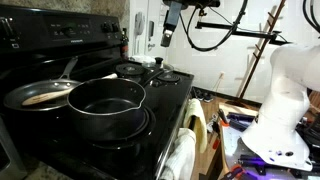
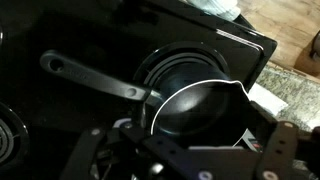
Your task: Put the lid on the pot
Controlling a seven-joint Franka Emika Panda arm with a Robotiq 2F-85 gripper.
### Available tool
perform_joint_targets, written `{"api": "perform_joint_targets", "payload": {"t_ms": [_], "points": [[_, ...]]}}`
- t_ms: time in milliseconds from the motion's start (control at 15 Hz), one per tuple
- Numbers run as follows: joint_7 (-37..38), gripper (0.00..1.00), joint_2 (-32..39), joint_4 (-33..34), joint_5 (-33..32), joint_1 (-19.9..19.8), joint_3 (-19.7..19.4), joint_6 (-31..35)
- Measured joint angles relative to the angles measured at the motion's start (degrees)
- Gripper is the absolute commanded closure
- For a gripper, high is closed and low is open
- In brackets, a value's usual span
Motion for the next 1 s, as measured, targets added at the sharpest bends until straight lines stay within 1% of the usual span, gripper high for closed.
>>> {"api": "perform_joint_targets", "payload": {"t_ms": [867,1000], "points": [[0.38,0.00,0.01,0.00,0.00,-0.14,0.07,0.09],[1.88,0.00,0.22,-0.04,-0.04,-1.04,0.39,2.06]]}}
